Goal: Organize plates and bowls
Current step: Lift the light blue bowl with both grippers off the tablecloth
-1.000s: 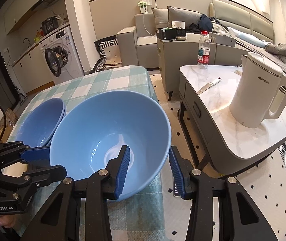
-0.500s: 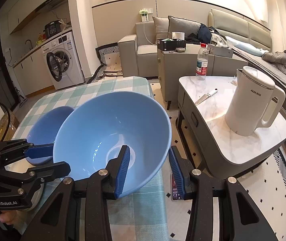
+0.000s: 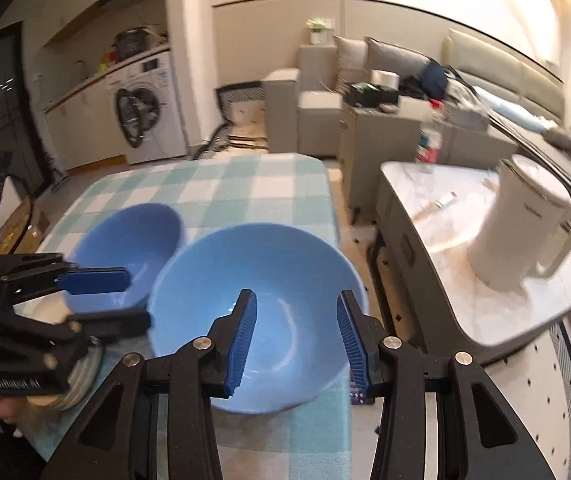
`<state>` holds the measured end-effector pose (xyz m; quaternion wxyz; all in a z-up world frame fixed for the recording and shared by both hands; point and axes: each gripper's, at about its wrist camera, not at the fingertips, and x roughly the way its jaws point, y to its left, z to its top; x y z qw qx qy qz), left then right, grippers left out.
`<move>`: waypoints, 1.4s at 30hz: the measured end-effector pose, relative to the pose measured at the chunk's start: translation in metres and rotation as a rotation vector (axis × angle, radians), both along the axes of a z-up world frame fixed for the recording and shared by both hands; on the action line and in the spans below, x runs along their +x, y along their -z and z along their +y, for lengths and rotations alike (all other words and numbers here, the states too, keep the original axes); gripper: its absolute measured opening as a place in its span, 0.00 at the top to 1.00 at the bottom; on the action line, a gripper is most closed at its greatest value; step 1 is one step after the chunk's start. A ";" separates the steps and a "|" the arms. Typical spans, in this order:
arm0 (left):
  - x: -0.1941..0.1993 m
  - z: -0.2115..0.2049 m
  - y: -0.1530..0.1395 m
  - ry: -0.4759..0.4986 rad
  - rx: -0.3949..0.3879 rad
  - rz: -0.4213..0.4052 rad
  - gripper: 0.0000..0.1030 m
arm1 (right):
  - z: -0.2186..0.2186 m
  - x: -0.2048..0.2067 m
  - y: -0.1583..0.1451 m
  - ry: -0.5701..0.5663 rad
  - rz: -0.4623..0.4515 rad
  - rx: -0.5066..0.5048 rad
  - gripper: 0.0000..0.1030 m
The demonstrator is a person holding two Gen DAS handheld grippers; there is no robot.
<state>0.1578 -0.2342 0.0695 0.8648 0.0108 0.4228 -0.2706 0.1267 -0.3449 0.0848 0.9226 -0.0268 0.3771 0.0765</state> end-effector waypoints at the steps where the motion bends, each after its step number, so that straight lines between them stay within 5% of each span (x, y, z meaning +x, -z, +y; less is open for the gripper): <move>1: 0.003 0.003 0.002 -0.009 0.000 0.001 0.55 | -0.003 0.000 0.001 -0.001 -0.005 0.019 0.59; 42: 0.006 -0.012 0.023 0.044 -0.038 0.115 0.49 | -0.024 0.033 0.041 0.024 0.085 0.034 0.52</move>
